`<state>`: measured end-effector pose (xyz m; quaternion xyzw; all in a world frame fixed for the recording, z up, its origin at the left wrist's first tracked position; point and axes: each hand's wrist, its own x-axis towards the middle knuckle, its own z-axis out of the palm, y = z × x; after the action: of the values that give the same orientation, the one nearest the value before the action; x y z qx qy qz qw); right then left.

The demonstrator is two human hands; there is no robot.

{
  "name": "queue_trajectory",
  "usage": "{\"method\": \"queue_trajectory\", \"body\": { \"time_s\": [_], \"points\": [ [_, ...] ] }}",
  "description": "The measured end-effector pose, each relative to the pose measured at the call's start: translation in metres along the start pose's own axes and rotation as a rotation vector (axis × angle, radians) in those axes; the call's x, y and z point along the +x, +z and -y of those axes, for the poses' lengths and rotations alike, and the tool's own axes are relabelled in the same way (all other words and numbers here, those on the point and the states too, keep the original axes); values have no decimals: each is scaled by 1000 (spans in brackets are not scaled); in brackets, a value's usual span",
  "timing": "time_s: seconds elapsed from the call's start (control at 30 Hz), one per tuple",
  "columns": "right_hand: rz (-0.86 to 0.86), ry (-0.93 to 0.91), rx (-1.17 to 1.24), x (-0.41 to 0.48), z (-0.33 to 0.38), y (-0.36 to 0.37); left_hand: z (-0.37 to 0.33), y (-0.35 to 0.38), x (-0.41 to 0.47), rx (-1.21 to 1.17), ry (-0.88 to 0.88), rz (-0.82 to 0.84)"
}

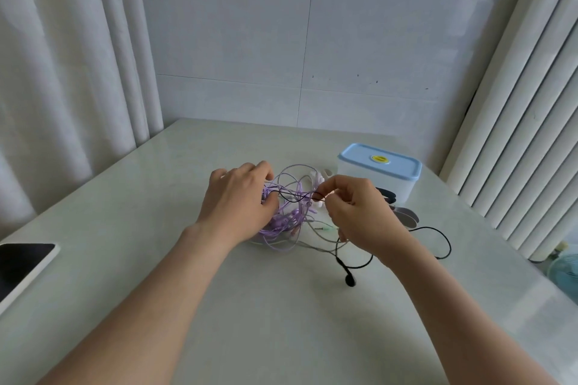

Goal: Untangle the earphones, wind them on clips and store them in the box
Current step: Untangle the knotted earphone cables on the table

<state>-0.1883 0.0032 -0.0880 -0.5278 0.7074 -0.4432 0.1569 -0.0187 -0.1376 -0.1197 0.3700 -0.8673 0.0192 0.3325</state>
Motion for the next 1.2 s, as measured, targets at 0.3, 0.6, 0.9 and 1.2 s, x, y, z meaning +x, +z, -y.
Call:
{"method": "queue_trajectory", "body": {
  "time_s": [0.3,0.6,0.9,1.2],
  "points": [
    [-2,113,414,-2,10,-7,-9,-1,-1,-125,29,204],
    [-297,-121,12,2,-3,-1,-8,-3,-3,106,-139,144],
    [-522,-146,221,-1,4,-3,-4,-3,-2,153,-219,-12],
    [-557,-37,748,1,13,-2,-8,-5,-1,-202,-188,-116]
  ]
}}
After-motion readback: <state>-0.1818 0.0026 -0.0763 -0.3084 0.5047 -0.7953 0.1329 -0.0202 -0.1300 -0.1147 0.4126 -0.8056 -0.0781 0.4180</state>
